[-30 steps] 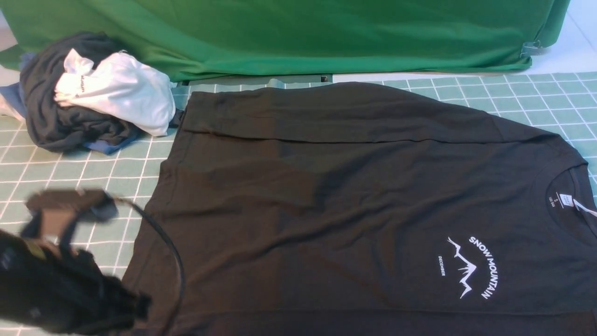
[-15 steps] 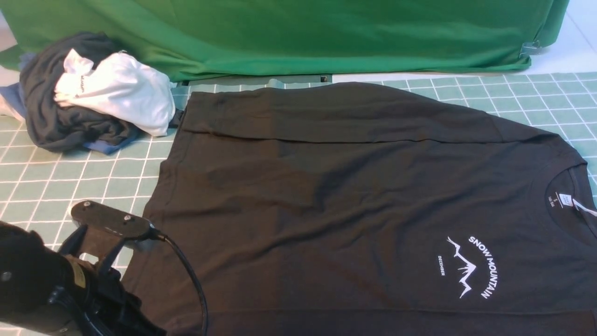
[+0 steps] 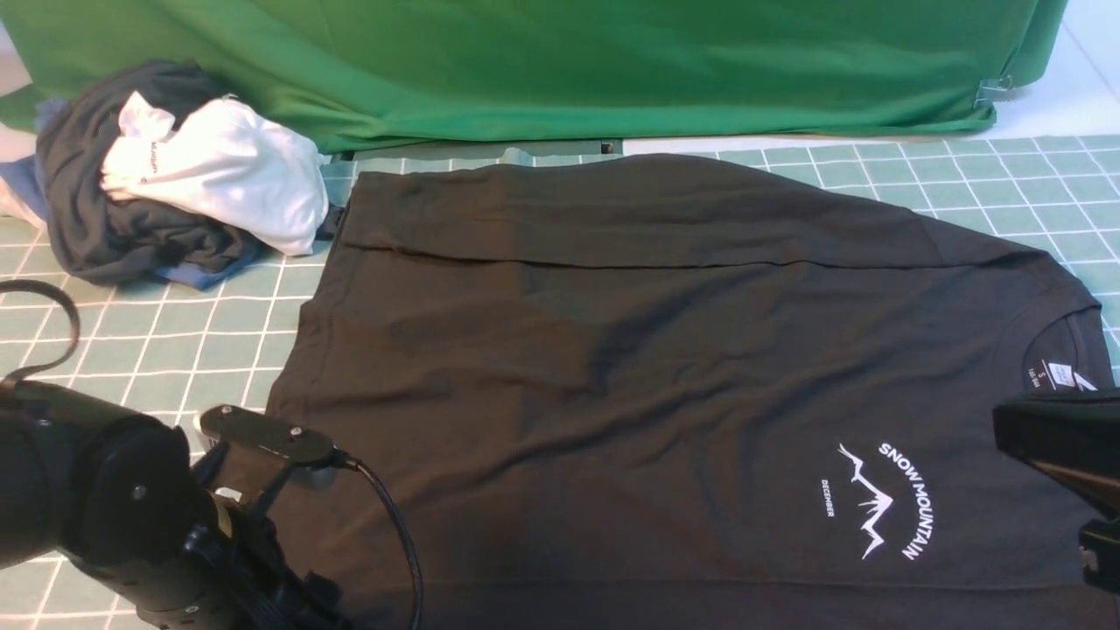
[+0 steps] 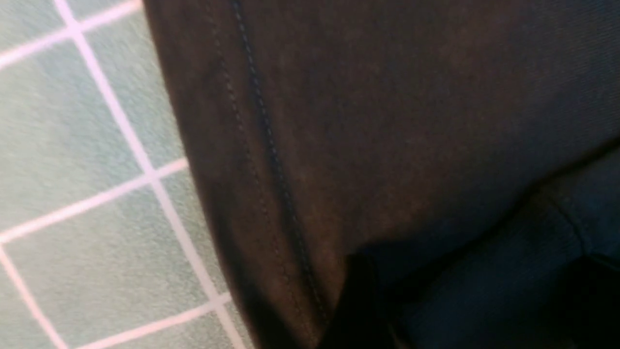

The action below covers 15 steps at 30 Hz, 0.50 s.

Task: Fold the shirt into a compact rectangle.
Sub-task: 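Grasp the left edge of the dark T-shirt lying flat on the table, then fold the left side of the black T-shirt inward over its body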

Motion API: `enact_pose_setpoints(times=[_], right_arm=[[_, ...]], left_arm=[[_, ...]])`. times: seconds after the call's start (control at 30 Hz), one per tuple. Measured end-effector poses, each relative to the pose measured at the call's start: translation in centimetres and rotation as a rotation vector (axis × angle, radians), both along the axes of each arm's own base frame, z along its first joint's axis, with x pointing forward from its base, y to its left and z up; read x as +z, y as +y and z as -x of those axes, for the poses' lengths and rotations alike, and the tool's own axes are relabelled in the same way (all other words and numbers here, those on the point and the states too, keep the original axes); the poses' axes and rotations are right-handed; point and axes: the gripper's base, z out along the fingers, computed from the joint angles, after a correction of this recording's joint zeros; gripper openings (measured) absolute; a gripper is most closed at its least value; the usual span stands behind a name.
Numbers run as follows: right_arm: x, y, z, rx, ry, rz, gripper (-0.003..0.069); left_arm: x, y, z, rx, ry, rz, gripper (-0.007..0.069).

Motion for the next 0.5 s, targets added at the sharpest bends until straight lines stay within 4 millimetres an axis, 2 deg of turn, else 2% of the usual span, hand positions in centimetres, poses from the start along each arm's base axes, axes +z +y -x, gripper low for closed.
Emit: enact_pose_setpoints(times=[0.1,0.17,0.23,0.3,0.4,0.5], right_arm=[[-0.2,0.0,0.0,-0.001,0.005,0.001,0.0006],[-0.2,0.0,0.0,-0.001,0.006,0.001,0.0006],[-0.2,0.0,0.0,-0.002,-0.001,-0.004,0.0008],[-0.1,0.0,0.0,-0.002,-0.004,-0.006,0.0008],[-0.1,0.1,-0.1,-0.003,-0.011,-0.011,0.0008],[0.0,0.1,-0.2,-0.003,-0.025,-0.021,0.0008]], left_arm=[[0.0,-0.1,0.1,0.010,0.017,0.004,0.0406],[0.1,-0.1,0.2,0.016,0.047,0.005,0.0293],[0.4,-0.2,0.2,0.017,0.079,0.003,0.0130],[0.7,-0.3,0.3,0.012,0.111,0.007,0.0059],[2.2,-0.7,0.3,-0.033,0.163,0.038,0.0017],[4.4,-1.1,-0.3,-0.046,0.098,0.075,0.0013]])
